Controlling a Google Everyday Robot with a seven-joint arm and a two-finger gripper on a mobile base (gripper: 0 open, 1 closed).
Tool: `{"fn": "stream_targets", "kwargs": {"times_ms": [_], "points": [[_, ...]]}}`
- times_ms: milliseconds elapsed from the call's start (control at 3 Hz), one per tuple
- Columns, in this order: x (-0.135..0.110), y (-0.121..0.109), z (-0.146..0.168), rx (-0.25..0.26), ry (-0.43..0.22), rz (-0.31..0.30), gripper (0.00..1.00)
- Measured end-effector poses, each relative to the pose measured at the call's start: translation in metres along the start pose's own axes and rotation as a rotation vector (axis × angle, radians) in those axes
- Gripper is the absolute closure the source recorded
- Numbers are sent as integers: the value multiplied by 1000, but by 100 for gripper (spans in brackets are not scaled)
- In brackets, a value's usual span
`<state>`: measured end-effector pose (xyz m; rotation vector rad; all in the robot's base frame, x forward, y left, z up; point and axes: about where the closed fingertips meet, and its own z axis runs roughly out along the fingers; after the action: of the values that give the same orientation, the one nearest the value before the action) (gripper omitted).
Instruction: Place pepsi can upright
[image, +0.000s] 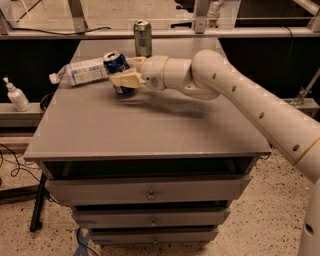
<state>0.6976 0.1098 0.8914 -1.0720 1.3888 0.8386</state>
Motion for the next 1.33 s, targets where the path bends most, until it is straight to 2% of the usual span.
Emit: {"fn": "stream_targets", "kwargs": {"times_ms": [333,667,1333], "points": [[16,0,-17,13,-6,20,100],[19,0,-23,12,0,24,82],[17,0,-23,12,0,24,35]]}}
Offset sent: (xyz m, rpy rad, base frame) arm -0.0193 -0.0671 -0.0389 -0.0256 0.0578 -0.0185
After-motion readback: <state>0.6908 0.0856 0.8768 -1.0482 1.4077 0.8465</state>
